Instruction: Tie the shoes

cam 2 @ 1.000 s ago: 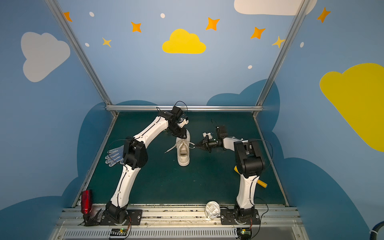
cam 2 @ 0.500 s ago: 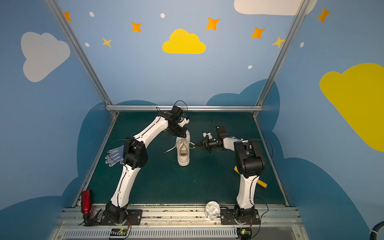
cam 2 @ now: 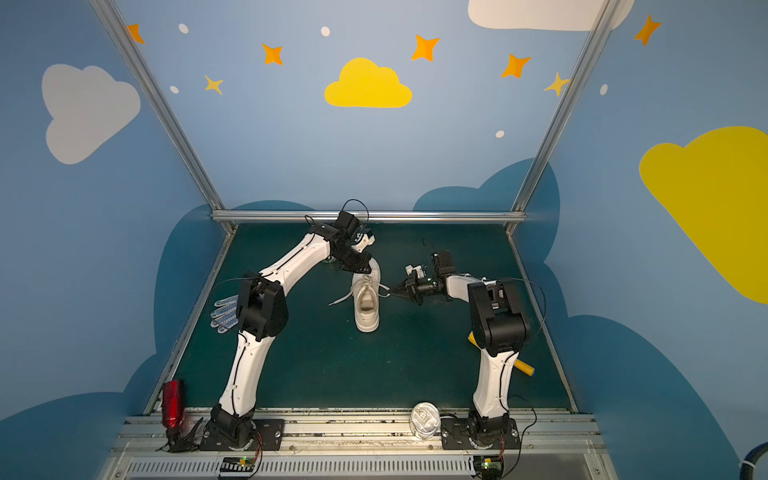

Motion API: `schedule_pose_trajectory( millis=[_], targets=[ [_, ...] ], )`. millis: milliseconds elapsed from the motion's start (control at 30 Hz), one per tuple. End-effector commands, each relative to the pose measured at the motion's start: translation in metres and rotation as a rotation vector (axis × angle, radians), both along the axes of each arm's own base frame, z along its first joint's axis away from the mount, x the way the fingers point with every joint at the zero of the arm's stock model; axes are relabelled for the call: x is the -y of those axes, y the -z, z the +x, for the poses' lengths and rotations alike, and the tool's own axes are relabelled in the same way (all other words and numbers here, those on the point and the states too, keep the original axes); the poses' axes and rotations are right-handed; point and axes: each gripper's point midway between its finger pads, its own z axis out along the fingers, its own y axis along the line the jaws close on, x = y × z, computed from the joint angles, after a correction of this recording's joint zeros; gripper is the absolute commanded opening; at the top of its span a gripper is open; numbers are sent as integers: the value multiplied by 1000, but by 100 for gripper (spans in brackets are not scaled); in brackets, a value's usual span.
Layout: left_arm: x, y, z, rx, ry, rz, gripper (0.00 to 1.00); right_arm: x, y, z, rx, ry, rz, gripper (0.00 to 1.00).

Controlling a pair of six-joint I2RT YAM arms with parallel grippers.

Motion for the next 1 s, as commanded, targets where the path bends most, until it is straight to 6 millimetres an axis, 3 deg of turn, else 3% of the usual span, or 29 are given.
schedule_pose_trajectory(
  millis=[0, 233, 967],
  targets=[
    [4, -30, 3, 51, -7, -70, 8, -4, -6, 0, 9, -14, 14, 0],
    [4, -30, 2, 46, -12, -85, 3, -4, -6, 1, 12, -14, 15, 0],
    [-6, -49, 5, 104, -55, -160, 3, 7, 2, -2, -6, 13, -7, 0]
  ],
)
